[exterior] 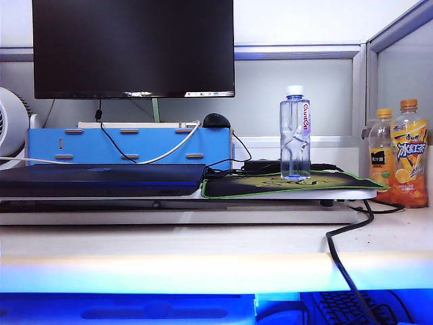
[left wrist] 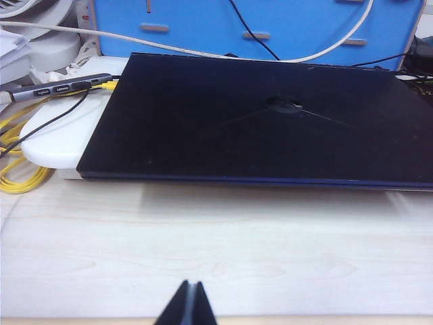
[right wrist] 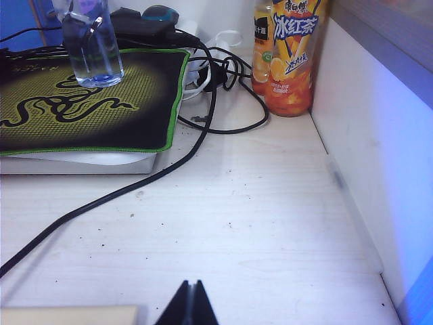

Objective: Pick up the mineral water bottle and place it on the laptop.

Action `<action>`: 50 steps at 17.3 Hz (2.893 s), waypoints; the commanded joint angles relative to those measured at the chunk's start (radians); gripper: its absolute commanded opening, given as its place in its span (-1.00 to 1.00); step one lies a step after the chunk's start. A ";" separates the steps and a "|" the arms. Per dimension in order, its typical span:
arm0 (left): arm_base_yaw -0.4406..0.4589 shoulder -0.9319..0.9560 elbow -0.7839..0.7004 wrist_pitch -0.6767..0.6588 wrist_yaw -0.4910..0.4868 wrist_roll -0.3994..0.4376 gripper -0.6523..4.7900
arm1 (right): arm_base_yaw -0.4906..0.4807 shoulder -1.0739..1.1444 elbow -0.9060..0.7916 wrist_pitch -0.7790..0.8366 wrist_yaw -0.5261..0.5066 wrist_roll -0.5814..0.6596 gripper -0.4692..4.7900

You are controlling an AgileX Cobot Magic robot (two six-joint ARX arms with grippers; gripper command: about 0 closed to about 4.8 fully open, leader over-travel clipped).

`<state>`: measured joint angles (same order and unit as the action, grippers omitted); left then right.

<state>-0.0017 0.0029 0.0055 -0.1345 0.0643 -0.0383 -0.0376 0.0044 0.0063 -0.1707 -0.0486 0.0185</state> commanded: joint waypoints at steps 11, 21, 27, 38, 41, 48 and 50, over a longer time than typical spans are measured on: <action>0.000 -0.002 0.002 0.008 0.003 0.001 -0.77 | 0.000 0.000 -0.002 0.045 0.027 0.008 -0.84; 0.000 -0.002 0.002 0.008 0.003 0.001 -0.77 | 0.001 0.135 0.198 0.098 -0.315 0.341 -0.84; 0.000 -0.002 0.002 0.008 0.003 0.001 -0.77 | 0.002 0.731 0.570 0.124 -0.573 0.324 -0.84; 0.000 -0.002 0.002 0.008 0.003 0.001 -0.77 | 0.058 1.130 0.745 0.605 -0.811 0.443 1.00; 0.000 -0.002 0.002 0.008 0.003 0.001 -0.77 | 0.148 1.130 0.750 0.478 -0.547 0.177 1.00; 0.000 -0.002 0.002 0.008 0.003 0.001 -0.77 | 0.295 1.230 0.752 0.493 -0.079 -0.090 1.00; 0.000 -0.002 0.002 0.008 0.003 0.001 -0.77 | 0.295 1.347 0.791 0.534 -0.080 -0.090 1.00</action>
<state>-0.0017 0.0029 0.0055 -0.1345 0.0643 -0.0383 0.2588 1.3254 0.7723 0.3256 -0.1307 -0.0719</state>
